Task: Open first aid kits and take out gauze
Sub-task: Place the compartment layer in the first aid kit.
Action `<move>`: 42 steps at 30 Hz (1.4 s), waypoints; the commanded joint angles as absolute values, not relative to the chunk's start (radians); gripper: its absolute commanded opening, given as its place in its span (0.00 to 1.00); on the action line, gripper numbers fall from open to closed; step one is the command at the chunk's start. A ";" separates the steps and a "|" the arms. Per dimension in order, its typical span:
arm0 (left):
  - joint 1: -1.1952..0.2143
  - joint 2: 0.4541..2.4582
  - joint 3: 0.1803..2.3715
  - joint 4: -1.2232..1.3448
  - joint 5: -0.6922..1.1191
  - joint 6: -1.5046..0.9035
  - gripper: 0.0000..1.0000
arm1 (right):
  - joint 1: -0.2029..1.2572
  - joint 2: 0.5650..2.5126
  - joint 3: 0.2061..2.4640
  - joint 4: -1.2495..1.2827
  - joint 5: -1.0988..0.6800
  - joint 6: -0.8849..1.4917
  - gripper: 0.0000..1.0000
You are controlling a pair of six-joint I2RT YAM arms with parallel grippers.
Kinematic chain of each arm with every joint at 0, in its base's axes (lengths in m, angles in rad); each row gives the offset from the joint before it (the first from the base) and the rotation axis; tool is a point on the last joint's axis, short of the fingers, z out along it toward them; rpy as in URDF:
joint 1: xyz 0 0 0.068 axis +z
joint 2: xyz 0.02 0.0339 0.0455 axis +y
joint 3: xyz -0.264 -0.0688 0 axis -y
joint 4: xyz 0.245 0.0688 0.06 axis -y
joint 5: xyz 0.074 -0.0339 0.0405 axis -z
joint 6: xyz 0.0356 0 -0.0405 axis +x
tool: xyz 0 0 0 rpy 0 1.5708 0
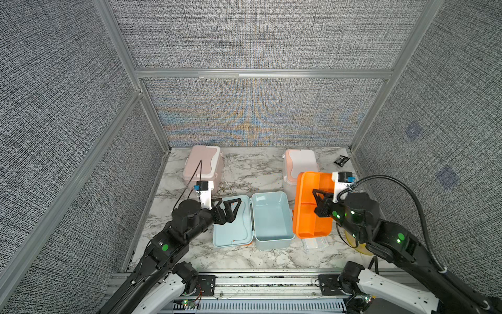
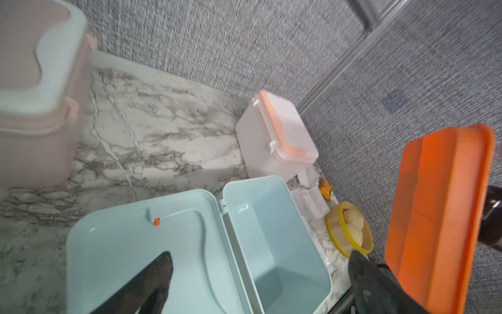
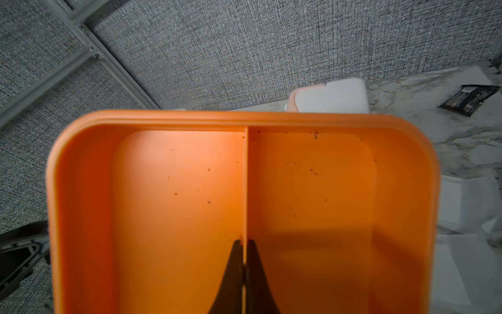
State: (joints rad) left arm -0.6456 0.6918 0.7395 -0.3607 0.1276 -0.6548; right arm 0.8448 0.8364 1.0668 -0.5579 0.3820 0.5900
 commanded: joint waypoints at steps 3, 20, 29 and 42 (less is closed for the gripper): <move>-0.646 0.767 0.755 -0.459 0.197 -0.689 1.00 | 0.842 1.129 1.261 -0.679 0.191 0.621 0.00; -0.644 0.304 0.600 -0.667 -0.147 -0.744 1.00 | 0.877 1.702 1.639 -0.984 0.205 0.762 0.00; -0.645 0.320 0.583 -0.648 -0.143 -0.741 1.00 | 0.885 1.802 1.659 -1.031 0.224 0.782 0.00; -0.644 0.341 0.571 -0.641 -0.139 -0.742 1.00 | 0.908 1.827 1.645 -1.094 0.298 0.813 0.00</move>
State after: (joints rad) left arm -0.6449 0.3382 0.5709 -0.6628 -0.1322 -0.7406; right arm 0.9043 1.8374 1.6505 -1.0534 0.2600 0.7948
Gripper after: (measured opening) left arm 0.997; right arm 0.049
